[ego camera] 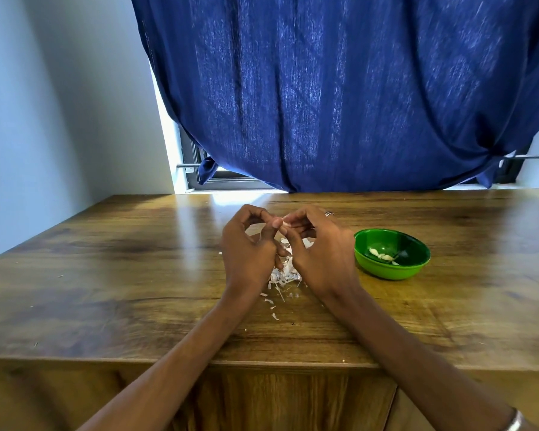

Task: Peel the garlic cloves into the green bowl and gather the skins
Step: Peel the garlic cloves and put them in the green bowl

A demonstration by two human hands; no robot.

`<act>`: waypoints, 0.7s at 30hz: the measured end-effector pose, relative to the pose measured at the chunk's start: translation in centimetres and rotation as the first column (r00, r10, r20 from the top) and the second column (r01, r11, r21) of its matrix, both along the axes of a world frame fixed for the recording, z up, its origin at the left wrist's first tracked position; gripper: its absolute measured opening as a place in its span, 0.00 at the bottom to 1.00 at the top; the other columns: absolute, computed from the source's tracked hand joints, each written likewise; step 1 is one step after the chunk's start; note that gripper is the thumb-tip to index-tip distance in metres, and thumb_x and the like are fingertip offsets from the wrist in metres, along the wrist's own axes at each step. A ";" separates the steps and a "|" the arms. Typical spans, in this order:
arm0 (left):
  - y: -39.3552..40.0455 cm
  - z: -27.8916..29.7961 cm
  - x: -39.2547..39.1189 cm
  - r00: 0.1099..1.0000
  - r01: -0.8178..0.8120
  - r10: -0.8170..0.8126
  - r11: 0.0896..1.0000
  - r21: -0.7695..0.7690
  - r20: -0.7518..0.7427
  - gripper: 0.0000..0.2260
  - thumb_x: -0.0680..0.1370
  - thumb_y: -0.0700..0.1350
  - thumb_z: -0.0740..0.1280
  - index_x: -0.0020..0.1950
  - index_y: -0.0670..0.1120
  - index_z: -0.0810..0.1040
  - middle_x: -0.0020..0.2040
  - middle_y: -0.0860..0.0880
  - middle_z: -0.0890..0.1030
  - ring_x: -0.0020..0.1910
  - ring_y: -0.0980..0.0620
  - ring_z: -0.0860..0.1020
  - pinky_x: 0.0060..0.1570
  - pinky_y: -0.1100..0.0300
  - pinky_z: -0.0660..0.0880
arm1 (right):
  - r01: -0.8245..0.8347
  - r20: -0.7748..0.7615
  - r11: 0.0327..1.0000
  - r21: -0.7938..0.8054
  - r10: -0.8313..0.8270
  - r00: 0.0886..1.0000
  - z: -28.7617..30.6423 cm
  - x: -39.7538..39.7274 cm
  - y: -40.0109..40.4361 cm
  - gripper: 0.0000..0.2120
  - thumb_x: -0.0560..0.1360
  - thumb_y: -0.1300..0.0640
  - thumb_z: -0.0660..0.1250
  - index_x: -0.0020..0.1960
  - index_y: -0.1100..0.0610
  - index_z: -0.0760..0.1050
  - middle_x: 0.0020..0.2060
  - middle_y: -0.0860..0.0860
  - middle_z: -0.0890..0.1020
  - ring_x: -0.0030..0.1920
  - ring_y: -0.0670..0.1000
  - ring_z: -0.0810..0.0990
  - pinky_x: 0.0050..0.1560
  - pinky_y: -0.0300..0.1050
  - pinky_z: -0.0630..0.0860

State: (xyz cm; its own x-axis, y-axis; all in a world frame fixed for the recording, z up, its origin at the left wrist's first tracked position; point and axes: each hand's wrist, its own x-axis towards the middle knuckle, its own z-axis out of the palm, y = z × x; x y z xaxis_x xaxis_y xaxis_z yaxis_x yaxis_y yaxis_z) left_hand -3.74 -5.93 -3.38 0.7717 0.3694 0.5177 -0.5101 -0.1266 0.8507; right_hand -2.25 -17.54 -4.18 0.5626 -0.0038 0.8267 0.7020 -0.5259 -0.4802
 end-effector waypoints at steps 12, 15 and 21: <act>0.2 0.3 -0.6 0.998 -0.002 0.000 1.000 -0.028 -0.057 0.01 0.80 0.37 0.70 0.51 0.42 0.80 0.45 0.50 0.87 0.21 0.51 0.77 0.19 0.61 0.70 | 0.013 -0.138 0.989 0.144 0.007 0.990 0.6 0.0 -0.5 0.08 0.75 0.55 0.76 0.53 0.50 0.84 0.43 0.40 0.85 0.42 0.39 0.83 0.45 0.42 0.82; 0.3 0.0 -0.7 0.998 -0.025 0.028 0.998 0.054 -0.059 0.07 0.81 0.36 0.68 0.53 0.45 0.84 0.45 0.49 0.86 0.23 0.51 0.80 0.21 0.61 0.72 | 0.020 -0.177 0.983 0.183 0.012 0.984 0.6 -0.2 -0.6 0.06 0.76 0.54 0.74 0.53 0.49 0.84 0.42 0.39 0.85 0.43 0.37 0.83 0.46 0.39 0.82; 0.2 -0.2 -0.6 1.000 0.003 -0.005 0.983 0.182 0.014 0.06 0.80 0.38 0.71 0.54 0.46 0.85 0.49 0.54 0.86 0.24 0.51 0.80 0.20 0.55 0.75 | -0.065 -0.235 0.953 0.297 0.139 0.962 0.6 -0.1 -0.8 0.06 0.77 0.57 0.74 0.54 0.52 0.84 0.44 0.43 0.87 0.41 0.43 0.86 0.39 0.43 0.84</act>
